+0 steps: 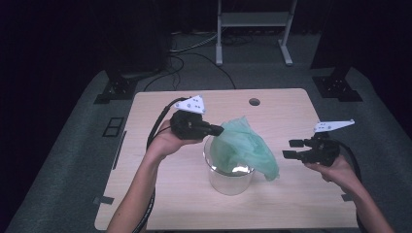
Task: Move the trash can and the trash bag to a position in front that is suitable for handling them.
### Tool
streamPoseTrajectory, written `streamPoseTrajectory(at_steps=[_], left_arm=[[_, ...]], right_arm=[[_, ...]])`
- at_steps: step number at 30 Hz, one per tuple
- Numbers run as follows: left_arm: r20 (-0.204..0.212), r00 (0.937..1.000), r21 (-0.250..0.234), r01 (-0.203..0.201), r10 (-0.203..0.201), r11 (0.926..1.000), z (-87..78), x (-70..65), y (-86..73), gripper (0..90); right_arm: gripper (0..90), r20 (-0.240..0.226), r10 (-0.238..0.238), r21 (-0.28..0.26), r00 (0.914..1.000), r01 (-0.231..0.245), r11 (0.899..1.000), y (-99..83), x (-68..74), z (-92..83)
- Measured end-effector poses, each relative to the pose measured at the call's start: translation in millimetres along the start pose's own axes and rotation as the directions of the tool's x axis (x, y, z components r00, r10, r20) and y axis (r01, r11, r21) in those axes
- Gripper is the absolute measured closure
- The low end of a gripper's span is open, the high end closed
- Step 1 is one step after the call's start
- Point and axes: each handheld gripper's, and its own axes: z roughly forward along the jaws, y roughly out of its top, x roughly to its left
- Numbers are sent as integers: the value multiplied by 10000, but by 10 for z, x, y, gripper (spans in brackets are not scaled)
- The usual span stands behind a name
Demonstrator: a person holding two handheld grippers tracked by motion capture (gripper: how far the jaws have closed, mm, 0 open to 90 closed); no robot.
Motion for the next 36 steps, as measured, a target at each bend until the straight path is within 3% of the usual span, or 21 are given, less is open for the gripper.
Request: streamPoseTrajectory(at_steps=[7,15,20,26,36], left_arm=[[-102,9995,-361,311,-314,9989,-140,-9,-218,900],[-98,9975,-588,697,-704,9958,-188,30,-448,900],[-162,9959,-639,879,-891,9941,-223,60,-552,900],[-267,9930,-730,1125,-1147,9910,-256,89,-636,900],[-486,9873,-778,1471,-1511,9861,-294,151,-756,900]], right_arm=[[333,-150,-339,-20,9993,338,9994,183,95,43],[334,-481,-334,-159,9983,327,9993,322,133,131],[339,-583,-385,-53,9976,383,9993,343,144,190],[370,-1055,-386,-71,9937,380,9993,358,155,235],[418,-1594,-843,470,9836,928,9946,354,224,394]])
